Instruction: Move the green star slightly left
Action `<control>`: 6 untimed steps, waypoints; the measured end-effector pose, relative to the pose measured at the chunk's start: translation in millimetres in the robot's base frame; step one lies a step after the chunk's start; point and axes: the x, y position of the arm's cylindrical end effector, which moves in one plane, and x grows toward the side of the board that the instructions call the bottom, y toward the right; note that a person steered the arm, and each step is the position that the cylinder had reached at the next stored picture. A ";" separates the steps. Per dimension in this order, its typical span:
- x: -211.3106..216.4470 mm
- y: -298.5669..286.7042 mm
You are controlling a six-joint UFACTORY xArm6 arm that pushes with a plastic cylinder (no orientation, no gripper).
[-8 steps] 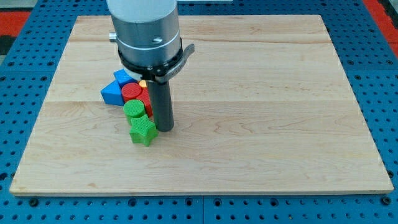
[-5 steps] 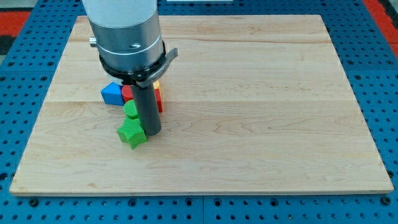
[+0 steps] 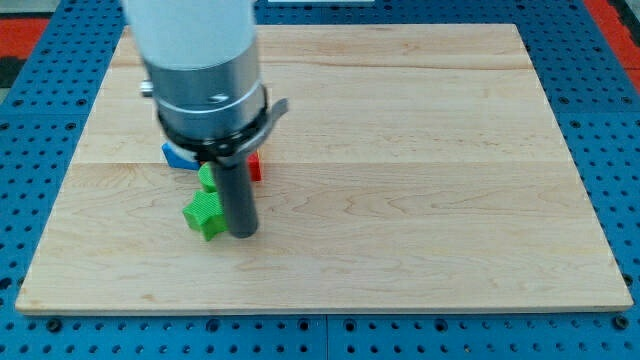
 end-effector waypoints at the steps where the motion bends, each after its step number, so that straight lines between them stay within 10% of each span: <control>1: -1.1 -26.4; 6: 3.1 -36.7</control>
